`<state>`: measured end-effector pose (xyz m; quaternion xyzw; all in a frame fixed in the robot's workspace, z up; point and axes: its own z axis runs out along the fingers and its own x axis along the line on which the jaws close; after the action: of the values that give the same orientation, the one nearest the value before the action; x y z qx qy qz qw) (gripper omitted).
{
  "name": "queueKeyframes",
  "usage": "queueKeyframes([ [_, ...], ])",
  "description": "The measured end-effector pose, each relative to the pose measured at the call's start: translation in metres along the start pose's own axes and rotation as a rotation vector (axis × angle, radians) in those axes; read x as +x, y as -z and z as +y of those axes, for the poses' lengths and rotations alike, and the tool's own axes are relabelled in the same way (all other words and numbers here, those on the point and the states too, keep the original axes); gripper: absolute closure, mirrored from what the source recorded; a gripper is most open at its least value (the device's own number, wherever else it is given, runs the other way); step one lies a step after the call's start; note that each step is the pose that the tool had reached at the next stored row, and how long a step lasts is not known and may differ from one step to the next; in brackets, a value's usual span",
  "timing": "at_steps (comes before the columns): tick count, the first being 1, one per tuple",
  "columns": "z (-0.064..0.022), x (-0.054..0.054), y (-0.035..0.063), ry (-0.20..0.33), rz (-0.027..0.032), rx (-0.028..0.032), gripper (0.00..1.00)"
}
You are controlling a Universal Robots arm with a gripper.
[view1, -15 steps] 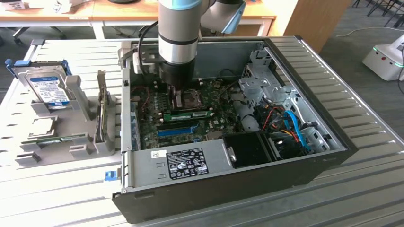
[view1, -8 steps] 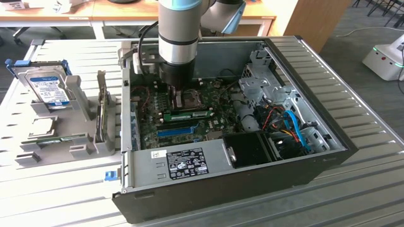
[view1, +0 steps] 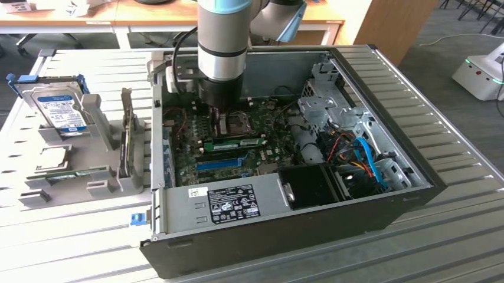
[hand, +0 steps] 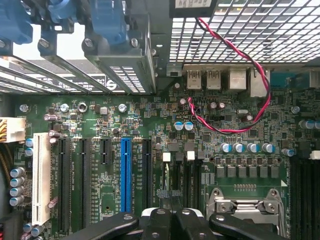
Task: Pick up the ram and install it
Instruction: 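Press down the ram until it locks into place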
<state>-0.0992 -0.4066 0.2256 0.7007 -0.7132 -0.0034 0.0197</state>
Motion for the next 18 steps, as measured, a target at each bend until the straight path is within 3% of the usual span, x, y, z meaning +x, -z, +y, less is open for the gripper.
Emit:
queueKeyframes([
  [18,-0.0001,0.0,-0.0018,0.0,-0.0004,0.0001,0.89],
])
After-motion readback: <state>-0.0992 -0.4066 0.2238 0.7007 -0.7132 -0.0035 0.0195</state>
